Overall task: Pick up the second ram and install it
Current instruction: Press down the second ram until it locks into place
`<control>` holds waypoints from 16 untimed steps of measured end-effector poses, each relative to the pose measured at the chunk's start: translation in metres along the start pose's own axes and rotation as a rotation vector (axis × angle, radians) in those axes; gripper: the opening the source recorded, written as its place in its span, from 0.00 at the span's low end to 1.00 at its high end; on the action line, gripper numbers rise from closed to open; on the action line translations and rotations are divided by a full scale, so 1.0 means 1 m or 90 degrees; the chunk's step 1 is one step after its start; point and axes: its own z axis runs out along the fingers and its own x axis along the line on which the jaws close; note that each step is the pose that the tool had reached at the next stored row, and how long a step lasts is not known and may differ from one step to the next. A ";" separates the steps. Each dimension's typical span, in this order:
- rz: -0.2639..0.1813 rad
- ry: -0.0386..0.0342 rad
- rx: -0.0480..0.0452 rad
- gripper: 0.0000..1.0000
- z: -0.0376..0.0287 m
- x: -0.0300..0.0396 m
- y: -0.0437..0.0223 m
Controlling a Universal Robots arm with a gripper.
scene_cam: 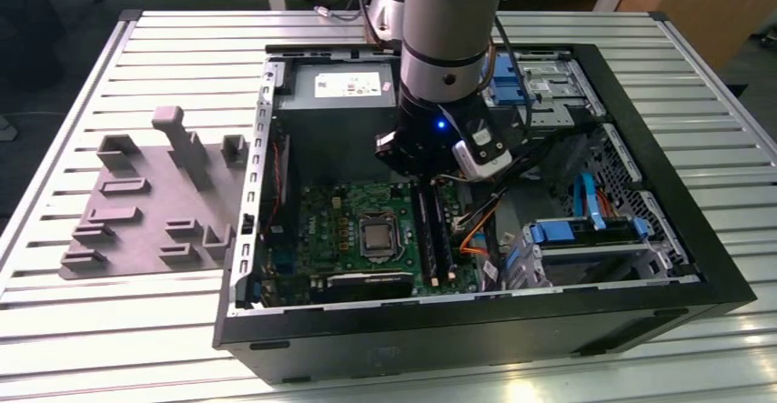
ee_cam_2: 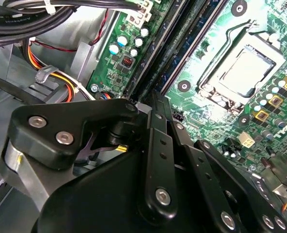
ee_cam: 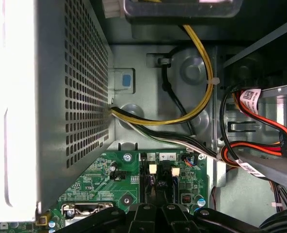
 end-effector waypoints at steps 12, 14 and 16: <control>0.000 0.0000 0.0000 0.11 0.0020 0.0001 0.0000; 0.000 0.0000 0.0000 0.11 0.0020 0.0000 0.0000; 0.000 0.0000 0.0000 0.11 0.0020 0.0001 0.0000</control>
